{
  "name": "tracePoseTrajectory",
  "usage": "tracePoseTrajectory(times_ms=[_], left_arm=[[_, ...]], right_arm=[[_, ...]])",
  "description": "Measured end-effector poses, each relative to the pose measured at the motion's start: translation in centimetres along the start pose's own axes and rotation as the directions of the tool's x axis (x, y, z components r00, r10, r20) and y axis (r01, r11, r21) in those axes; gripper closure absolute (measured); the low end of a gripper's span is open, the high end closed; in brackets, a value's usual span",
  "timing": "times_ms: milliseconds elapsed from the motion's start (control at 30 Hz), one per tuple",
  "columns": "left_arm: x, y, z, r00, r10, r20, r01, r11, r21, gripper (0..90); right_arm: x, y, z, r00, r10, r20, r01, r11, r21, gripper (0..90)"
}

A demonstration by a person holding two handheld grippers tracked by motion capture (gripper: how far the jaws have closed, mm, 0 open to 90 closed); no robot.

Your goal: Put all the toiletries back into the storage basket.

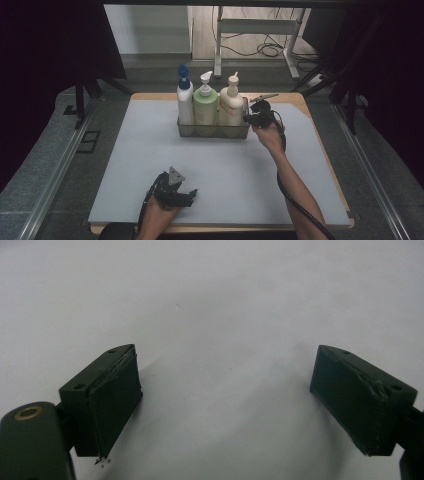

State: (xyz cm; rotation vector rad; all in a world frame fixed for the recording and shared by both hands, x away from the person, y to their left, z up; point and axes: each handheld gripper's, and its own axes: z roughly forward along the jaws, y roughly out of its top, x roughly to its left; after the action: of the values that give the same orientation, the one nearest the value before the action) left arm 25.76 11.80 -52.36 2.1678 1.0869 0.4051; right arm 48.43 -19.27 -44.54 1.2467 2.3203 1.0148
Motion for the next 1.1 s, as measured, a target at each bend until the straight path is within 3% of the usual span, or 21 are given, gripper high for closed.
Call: tracePoseTrajectory(times_ms=[333, 700, 1100], left_arm=[[0.0, 0.0, 0.0, 1.0, -0.003, 0.001, 0.003, 1.0, -0.002, 12.3], [0.0, 0.0, 0.0, 1.0, -0.003, 0.001, 0.003, 1.0, 0.0, 12.3], [0.0, 0.0, 0.0, 1.0, -0.003, 0.001, 0.003, 1.0, 0.001, 12.3]], right_arm=[[0.0, 0.0, 1.6, 0.9998, -0.02, -0.009, 0.02, 0.999, 0.03, 90.0], [-0.3, -0.1, 2.0, 0.9995, 0.001, -0.031, 0.0, 0.999, 0.038, 90.0], [0.7, 0.0, 2.5, 0.9983, -0.023, -0.054, 0.025, 0.999, 0.047, 89.9]])
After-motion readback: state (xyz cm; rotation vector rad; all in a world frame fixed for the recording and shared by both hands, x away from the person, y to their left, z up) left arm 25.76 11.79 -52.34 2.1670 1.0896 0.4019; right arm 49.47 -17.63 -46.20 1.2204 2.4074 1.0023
